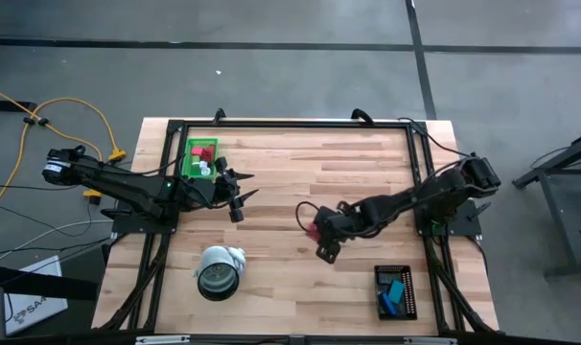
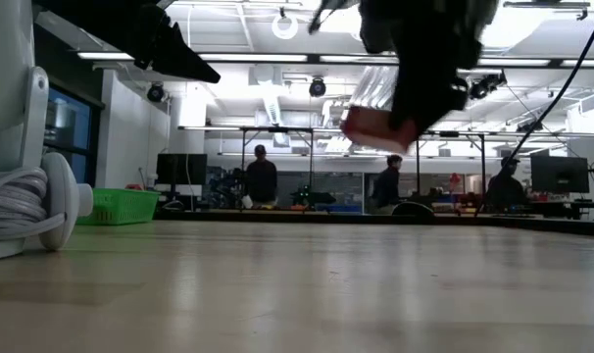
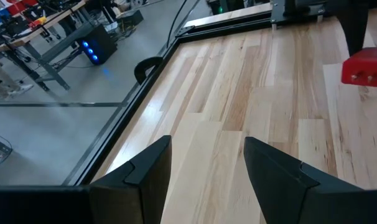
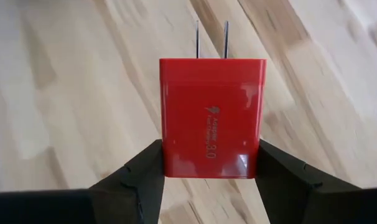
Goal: Pick & Place Office items
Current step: Put the red charger adapter into the bin
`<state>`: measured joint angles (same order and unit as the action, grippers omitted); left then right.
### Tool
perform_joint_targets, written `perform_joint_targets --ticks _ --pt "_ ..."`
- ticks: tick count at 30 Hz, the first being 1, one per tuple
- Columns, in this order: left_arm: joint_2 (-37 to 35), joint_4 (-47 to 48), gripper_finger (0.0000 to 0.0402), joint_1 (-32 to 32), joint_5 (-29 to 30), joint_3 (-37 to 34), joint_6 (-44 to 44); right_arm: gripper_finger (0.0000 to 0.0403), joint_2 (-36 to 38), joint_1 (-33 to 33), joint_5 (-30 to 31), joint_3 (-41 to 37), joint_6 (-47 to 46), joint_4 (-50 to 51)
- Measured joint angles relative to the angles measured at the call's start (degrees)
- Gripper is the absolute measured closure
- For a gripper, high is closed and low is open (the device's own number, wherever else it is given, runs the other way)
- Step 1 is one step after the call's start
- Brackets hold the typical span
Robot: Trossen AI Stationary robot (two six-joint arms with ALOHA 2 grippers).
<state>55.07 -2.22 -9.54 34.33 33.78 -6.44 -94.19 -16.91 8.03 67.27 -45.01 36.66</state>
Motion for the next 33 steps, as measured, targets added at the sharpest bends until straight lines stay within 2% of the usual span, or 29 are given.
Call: perform_joint_targets --ticks 9,27,33 --pt "0.0 0.0 0.0209 0.0 0.0 0.0 0.0 0.0207 0.0 1.3 -0.7 1.8 8.6 -9.8" --pt "0.0 -0.3 0.0209 0.0 0.0 0.0 0.1 0.0207 0.0 1.3 -0.9 1.7 14.7 -16.0" --pt "0.0 -1.7 0.0209 0.0 0.0 0.0 6.9 0.0207 0.0 1.7 -5.2 1.7 17.2 -23.0"
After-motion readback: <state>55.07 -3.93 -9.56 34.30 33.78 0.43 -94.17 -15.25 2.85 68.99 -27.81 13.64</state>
